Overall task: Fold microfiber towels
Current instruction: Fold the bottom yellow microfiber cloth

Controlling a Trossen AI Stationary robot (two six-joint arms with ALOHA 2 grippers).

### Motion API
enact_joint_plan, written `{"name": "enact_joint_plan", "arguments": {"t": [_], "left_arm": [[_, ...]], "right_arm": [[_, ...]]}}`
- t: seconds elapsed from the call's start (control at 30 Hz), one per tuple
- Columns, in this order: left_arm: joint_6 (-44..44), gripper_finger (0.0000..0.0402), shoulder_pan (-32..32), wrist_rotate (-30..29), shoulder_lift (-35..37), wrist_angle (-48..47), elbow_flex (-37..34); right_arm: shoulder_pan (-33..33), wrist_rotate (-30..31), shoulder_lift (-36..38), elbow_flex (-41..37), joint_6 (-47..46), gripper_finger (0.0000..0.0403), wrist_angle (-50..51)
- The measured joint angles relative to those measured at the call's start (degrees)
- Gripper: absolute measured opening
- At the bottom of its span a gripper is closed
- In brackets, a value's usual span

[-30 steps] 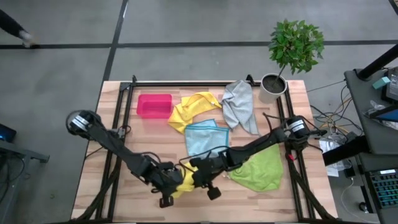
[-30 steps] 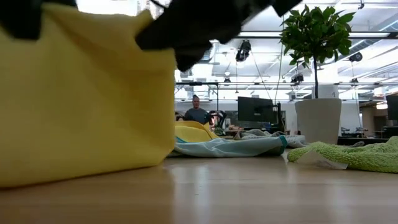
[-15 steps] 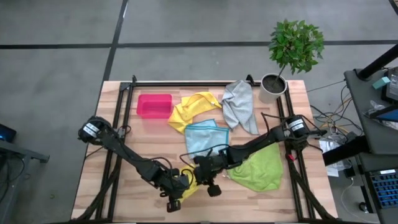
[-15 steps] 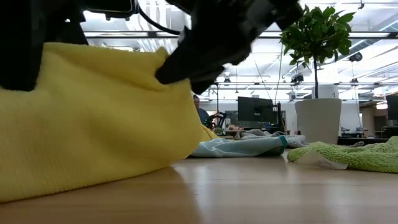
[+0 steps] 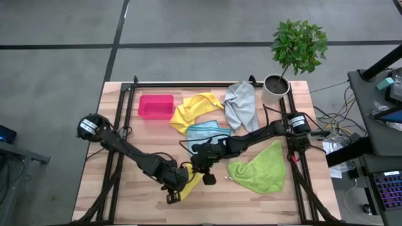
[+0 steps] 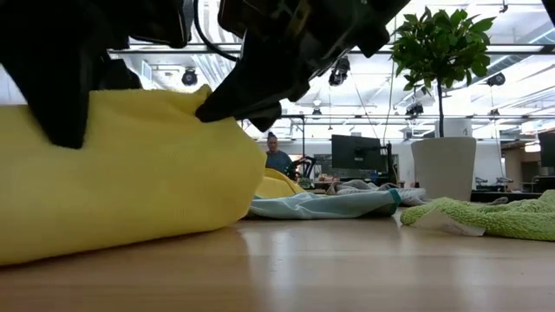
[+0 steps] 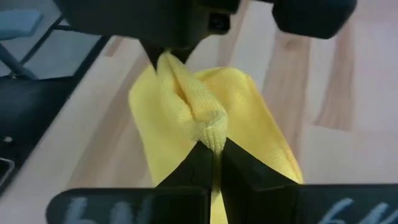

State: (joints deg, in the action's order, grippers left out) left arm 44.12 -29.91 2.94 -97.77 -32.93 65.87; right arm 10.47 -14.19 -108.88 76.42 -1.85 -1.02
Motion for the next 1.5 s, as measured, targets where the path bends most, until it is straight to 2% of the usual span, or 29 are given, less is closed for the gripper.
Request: {"name": "enact_joint_plan", "arguments": {"t": [0.1, 0.43, 0.53, 0.73, 1.27, 1.5], "left_arm": [[0.16, 0.0007, 1.01, -0.08, 0.04, -1.64, -0.69], [3.6, 0.0048, 2.43, -0.13, 0.22, -3.63, -3.87], [3.61, 0.0057, 2.49, 0.0, 0.22, -3.68, -4.07], [4.24, 0.007, 2.97, 0.04, 0.22, -4.19, -4.12], [6.7, 0.0071, 3.23, -0.04, 0.91, -9.61, -4.18], [6.68, 0.0071, 3.61, -0.31, 2.28, -12.19, -4.18]], "right_arm": [[-0.45, 2.42, 0.0, -0.02, 1.33, 0.0009, -0.04], [-1.15, 4.68, -0.01, -0.07, 3.57, 0.0009, -1.38], [-1.15, 6.88, -1.07, -0.07, 4.09, 0.0009, -2.83], [-1.61, 7.62, -4.28, -0.04, 2.21, 0.0015, -5.76], [-3.64, 8.87, -4.44, 0.15, 0.2, 0.0093, -7.76], [-5.03, 8.87, -4.17, 0.15, 0.16, 0.01, -6.34]]}}
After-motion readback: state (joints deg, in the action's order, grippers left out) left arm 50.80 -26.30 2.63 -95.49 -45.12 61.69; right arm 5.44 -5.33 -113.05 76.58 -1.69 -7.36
